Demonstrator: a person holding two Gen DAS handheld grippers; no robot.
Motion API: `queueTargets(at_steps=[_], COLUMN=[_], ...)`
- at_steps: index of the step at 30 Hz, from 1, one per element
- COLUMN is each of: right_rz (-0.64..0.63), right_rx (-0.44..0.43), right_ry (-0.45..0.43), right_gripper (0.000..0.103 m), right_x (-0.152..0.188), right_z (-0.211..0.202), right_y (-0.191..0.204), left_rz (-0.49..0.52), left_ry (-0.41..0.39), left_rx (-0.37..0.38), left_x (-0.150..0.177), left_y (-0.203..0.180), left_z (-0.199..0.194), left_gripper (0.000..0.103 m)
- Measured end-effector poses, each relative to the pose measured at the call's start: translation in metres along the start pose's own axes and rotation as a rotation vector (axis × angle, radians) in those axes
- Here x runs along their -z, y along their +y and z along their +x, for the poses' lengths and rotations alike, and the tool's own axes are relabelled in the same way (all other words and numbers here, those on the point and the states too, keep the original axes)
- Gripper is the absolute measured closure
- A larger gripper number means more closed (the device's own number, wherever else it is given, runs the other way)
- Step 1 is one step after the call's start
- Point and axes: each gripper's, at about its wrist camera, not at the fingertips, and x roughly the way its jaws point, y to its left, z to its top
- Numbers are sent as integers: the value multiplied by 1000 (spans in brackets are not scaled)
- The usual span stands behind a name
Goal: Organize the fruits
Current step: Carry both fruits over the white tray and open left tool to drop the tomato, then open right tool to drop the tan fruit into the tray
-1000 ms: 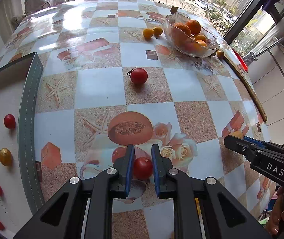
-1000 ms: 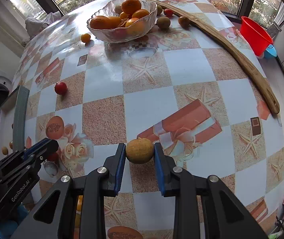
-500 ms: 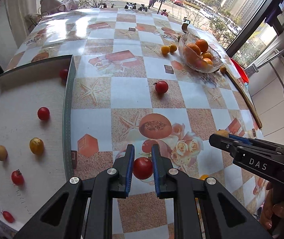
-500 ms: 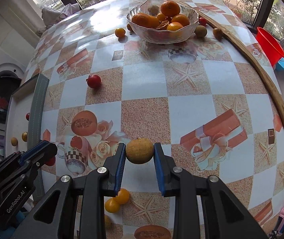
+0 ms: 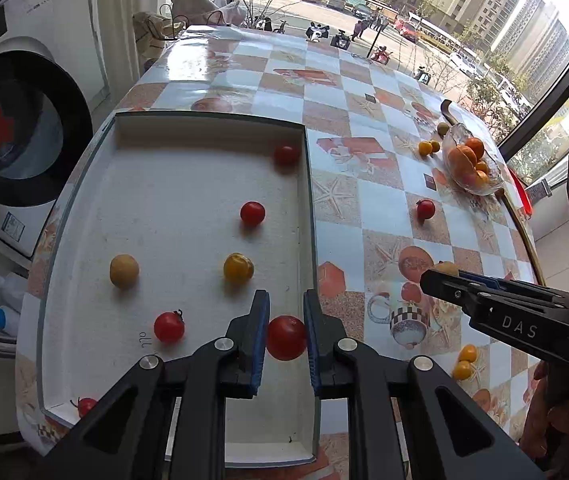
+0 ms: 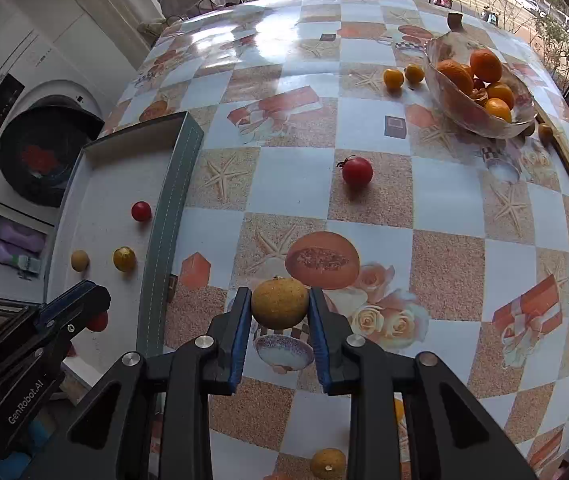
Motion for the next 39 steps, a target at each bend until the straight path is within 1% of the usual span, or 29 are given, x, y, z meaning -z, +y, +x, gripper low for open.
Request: queueTargets(at_steps=[10,15,16,18,23,31,35,36,37,38,39], right_rz=[-110,-166,-185,-194,-225,-275,-305,-314,-319,-317,-315], right_rx=[-63,-75,-63,-76,-58,-22,-4,-1,-4,-12,-21], right_ry=[29,57,45,72,93,131,130,131,133,135,139], right_gripper=[72,72,72,72,72,72,72,72,71,70,67], right_x=[-11,-8,-7,-6,1,6,7,7,8,8,7], right_z=[22,36,36,41,49,70,74,75,73,73,72], right_y=[76,106,111,116,122,132,139,140,140,140,139], left_rz=[-109,-127,-127,-127,-126,-66,-37,-33,-32,-34,-36], left_ry=[-9,31,41,57,80,74,75,80,78,70,53], left_rx=[-108,-168,-175,-185,-198,-233,-255,-262,-276,-281,-284], left_x=[14,19,21,24,33,30,30,30,30,30,30], left_y=[73,97,99,104,109,101,98,98,97,98,97], left_z=[-11,1,5,10,16,21,23,24,24,22,20], left_gripper=[84,84,84,84,84,84,83,74,55,43,30])
